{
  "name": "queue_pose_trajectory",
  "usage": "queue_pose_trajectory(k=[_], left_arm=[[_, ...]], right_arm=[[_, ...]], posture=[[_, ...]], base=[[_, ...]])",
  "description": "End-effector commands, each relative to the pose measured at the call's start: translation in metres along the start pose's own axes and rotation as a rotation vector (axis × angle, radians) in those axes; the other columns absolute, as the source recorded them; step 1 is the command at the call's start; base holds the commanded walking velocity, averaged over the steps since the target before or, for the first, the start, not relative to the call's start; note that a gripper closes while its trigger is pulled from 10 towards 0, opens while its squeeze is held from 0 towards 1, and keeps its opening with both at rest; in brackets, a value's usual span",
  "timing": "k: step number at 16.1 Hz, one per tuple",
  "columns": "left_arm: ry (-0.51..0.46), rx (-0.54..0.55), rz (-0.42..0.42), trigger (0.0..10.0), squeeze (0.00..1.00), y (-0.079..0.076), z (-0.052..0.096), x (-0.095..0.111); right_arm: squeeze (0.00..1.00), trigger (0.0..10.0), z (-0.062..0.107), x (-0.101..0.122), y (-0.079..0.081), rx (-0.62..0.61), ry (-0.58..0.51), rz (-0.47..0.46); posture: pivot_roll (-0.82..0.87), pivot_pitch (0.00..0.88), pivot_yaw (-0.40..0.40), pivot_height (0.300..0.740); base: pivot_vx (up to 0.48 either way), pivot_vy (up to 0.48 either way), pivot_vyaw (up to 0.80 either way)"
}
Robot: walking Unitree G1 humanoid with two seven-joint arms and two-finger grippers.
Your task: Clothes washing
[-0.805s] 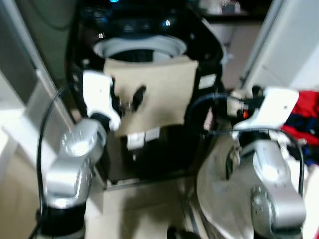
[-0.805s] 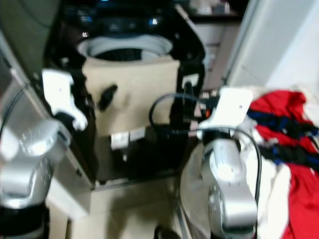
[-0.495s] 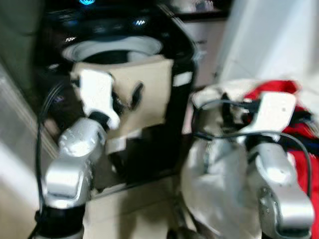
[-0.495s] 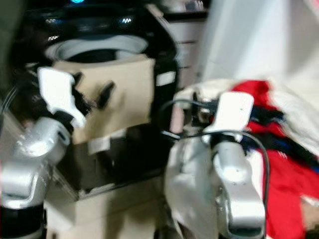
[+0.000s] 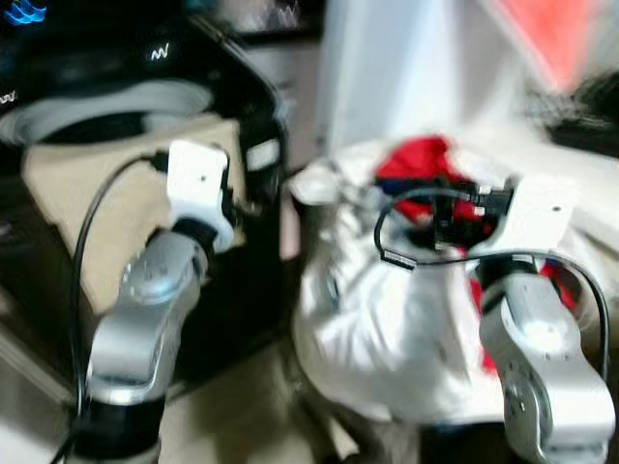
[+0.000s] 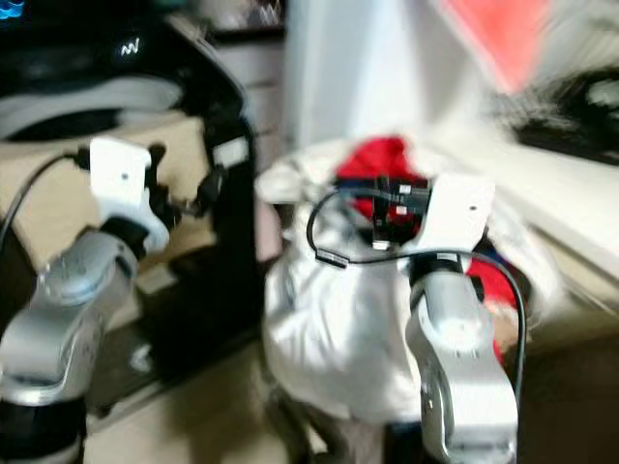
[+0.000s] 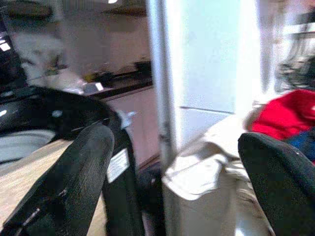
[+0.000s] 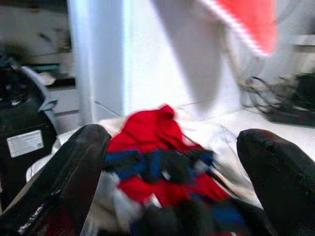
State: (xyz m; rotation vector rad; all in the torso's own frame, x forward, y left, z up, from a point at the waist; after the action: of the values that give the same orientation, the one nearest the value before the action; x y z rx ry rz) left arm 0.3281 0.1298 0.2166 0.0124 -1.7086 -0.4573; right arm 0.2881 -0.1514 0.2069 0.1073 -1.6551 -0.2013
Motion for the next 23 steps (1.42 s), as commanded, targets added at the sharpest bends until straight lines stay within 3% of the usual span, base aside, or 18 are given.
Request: queue_pose_trajectory(k=[1,2,3,4,5,8,11,15,18,23], left_arm=[[-0.009,-0.007,-0.010,10.0,0.00,0.000,-0.003,0.002],[-0.006,-0.011,-0.009,10.0,0.00,0.000,-0.004,0.001],[-0.005,-0.014,-0.007,10.0,0.00,-0.001,-0.004,0.001],[-0.005,-0.020,-0.007,10.0,0.00,-0.002,-0.005,0.001],[-0.003,-0.023,-0.007,10.0,0.00,-0.003,-0.006,0.000],[0.039,-0.001,-0.075,10.0,0.00,0.000,-0.007,-0.007],[0.049,0.044,-0.005,10.0,0.00,0.005,-0.003,-0.013],[0.034,0.027,-0.058,10.0,0.00,0.002,-0.001,-0.011],[0.059,0.000,-0.051,10.0,0.00,-0.007,0.002,-0.020],[0.055,-0.023,-0.051,10.0,0.00,-0.012,0.000,-0.020]], right_arm=[[1.00,10.0,0.003,0.004,0.003,-0.001,-0.008,0.005],[1.00,10.0,0.004,0.003,0.003,-0.006,-0.005,0.002],[0.93,10.0,0.006,0.002,0.003,-0.010,-0.002,0.000],[0.15,10.0,0.007,0.002,0.003,-0.011,0.002,0.001],[0.00,10.0,0.008,0.001,0.002,-0.010,0.005,0.002],[0.00,10.0,0.010,-0.006,0.006,0.016,0.029,0.005],[0.00,10.0,0.010,-0.007,0.011,0.043,0.031,-0.001],[0.00,10.0,0.011,-0.022,0.003,0.013,0.055,0.077],[0.00,10.0,0.018,-0.033,0.005,0.080,0.099,0.037],[0.00,10.0,0.019,-0.026,0.004,0.086,0.065,0.001]], posture=[[-0.11,0.000,-0.007,0.740],[-0.12,0.000,0.001,0.740],[-0.12,0.000,0.005,0.740],[-0.12,0.000,0.007,0.740],[-0.12,0.000,0.009,0.740],[-0.12,0.000,0.009,0.740],[-0.12,0.000,0.003,0.740],[-0.11,0.000,-0.005,0.740],[-0.12,0.000,-0.004,0.740],[-0.13,0.000,0.003,0.740]], base=[[0.000,0.428,-0.80],[0.000,0.435,-0.80],[0.000,0.439,-0.80],[0.000,0.465,-0.80],[0.000,0.469,-0.80],[0.000,-0.039,0.00],[0.000,-0.160,0.00],[0.000,0.000,0.00],[0.000,0.000,0.00],[0.000,0.417,0.00]])
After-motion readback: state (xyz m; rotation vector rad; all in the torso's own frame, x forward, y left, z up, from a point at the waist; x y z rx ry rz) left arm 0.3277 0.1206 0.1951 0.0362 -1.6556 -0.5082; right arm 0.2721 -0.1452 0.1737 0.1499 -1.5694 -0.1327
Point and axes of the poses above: a point about 5 cm out from each wrist's last joint towards the gripper, its own z axis pointing back from the gripper into the wrist, its own x axis along the axis of the wrist's last joint, y = z × x, the point moved 4 cm from there along -z, pointing out of the wrist towards the gripper, and after that the axes turned 10 degrees about -z, right-handed, at the moved point
